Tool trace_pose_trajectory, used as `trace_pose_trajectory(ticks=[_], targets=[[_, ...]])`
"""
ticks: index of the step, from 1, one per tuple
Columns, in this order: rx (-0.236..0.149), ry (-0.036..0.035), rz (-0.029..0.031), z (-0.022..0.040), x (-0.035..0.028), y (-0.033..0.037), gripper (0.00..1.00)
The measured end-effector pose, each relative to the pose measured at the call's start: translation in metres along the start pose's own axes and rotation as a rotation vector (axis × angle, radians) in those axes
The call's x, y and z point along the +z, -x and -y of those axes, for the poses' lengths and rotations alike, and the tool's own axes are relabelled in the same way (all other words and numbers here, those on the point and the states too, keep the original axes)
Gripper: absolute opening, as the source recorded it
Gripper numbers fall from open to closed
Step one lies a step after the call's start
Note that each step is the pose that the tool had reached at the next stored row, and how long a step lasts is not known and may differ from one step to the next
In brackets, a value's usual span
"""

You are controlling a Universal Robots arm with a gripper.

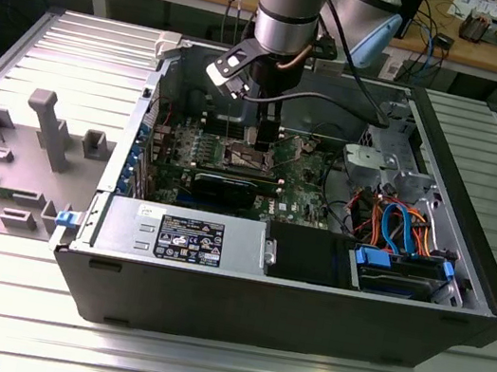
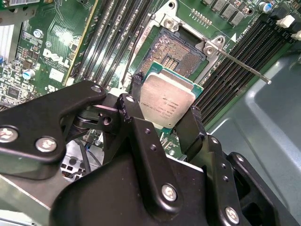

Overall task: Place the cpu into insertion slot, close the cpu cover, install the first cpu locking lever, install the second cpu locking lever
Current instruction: 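Place the cpu into insertion slot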

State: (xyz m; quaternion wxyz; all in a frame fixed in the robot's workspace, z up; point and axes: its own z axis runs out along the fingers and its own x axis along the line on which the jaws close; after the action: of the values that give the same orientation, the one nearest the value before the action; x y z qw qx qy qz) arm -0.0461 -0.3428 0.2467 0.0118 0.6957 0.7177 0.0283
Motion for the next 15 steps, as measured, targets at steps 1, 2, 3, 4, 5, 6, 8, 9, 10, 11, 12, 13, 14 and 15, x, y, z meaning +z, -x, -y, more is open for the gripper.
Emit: trace_pose_trajectory(ticks=[1,2,3,4,5,6,8,9,10,11,12,13,14,15], targets=[[0.000,0.0000,0.0000,0.0000,0.0000,0.0000,0.55],[0.000,0.0000,0.0000,0.0000,0.0000,0.0000,0.55],[0.000,0.0000,0.0000,0.0001,0.0000,0.0000,0.55],[0.000,0.0000,0.0000,0.0001,0.0000,0.0000,0.55],[0.000,0.0000,0.0001,0.0001,0.0000,0.0000,0.55],[0.000,0.0000,0.0000,0.0001,0.0000,0.0000,0.55],[0.000,0.0001,-0.0002,0.0003,0.0009,0.0000,0.55],[0.000,0.0000,0.0000,0.0005,0.0032,0.0001,0.55],[0.000,-0.0001,0.0000,0.0006,0.0050,0.0001,0.55],[0.000,-0.0002,0.0002,0.0013,0.0086,0.0001,0.55],[0.000,-0.0002,0.0000,0.0018,0.0122,0.0002,0.55],[0.000,-0.0003,0.0001,0.0024,0.0145,0.0003,0.55],[0.000,-0.0002,0.0001,0.0026,0.0161,0.0003,0.55],[0.000,-0.0002,0.0000,0.0031,0.0179,0.0003,0.55]])
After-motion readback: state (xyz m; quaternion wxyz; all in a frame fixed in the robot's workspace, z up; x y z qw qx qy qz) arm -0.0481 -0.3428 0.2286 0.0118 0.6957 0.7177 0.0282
